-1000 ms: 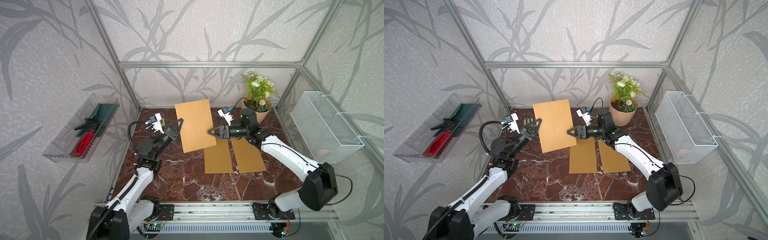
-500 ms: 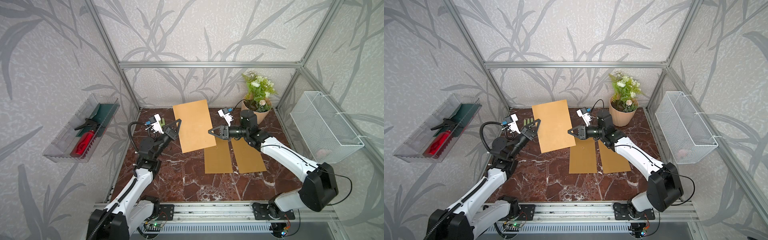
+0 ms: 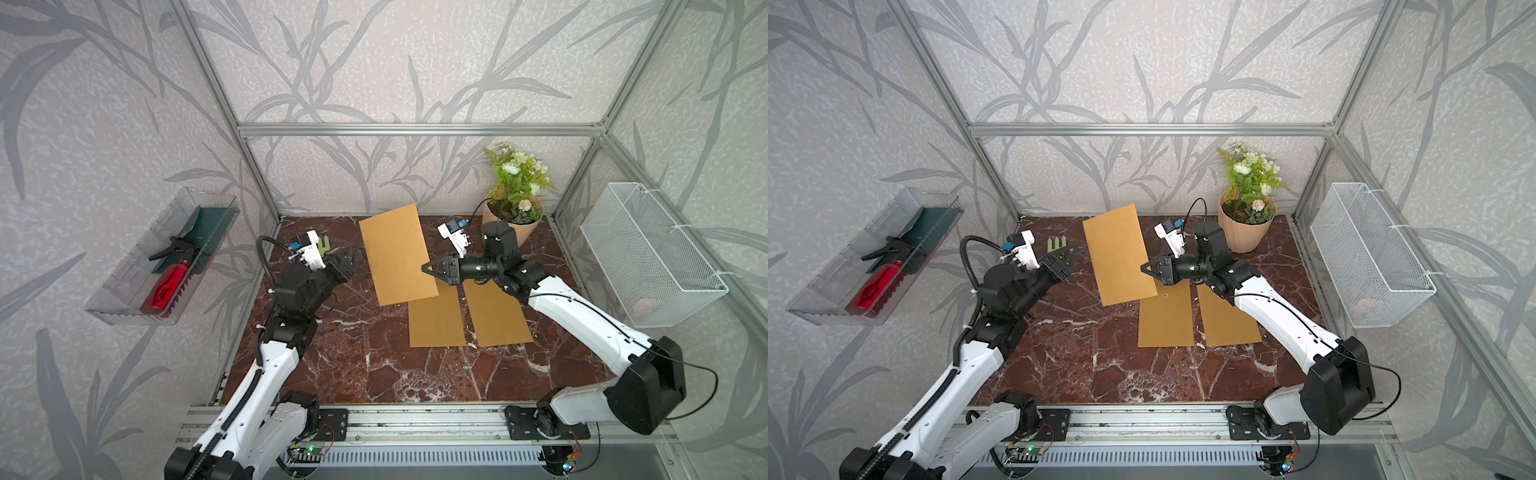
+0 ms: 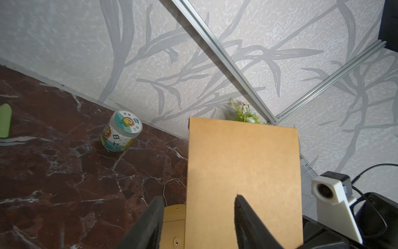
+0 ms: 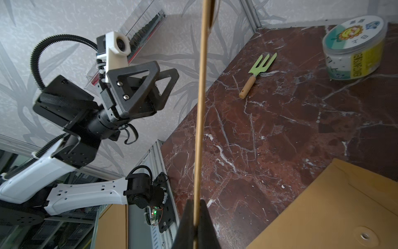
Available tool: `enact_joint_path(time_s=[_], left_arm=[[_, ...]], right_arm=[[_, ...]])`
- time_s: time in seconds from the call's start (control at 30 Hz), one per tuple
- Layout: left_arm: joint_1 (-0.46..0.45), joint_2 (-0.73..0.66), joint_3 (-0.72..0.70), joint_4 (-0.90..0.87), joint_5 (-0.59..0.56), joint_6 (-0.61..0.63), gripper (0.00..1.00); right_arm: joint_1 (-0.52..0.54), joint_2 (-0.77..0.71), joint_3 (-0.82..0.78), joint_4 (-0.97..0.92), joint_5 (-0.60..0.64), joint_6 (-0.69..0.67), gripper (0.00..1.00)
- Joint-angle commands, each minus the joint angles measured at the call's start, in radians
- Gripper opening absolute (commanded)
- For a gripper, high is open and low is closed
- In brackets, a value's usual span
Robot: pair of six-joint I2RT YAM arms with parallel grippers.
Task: Open the file bag
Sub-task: Pick up the file bag from the center of the board.
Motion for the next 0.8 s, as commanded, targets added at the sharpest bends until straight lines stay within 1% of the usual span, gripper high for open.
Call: enact_joint_path(time_s=[0.0,0.13,0.27,0.57,0.77], left_arm=[[-0.005,-0.033,0.083,-0.221,-0.095,0.078,0.56],[-0.022,-0.017,0.179,-0.404,-0.176,0.117,0.56],[-0.074,0.012,0.26,-0.522,-0.262,0.147,0.58],[-0.262,0.159,0.469,-0.701,-0.422,0.217,0.61],[-0.339,0.24,0.574,-0.762,-0.498,0.226,0.62]], right_arm=[[0.018,-0.05,0.055,-0.115,0.109,-0.101,0.0],[0.055,-0.06,0.08,-0.198,0.219,-0.162,0.0],[0.1,-0.051,0.097,-0.247,0.32,-0.203,0.0],[0.203,-0.022,0.103,-0.261,0.494,-0.23,0.0],[0.262,0.014,0.133,-0.286,0.604,-0.254,0.0]])
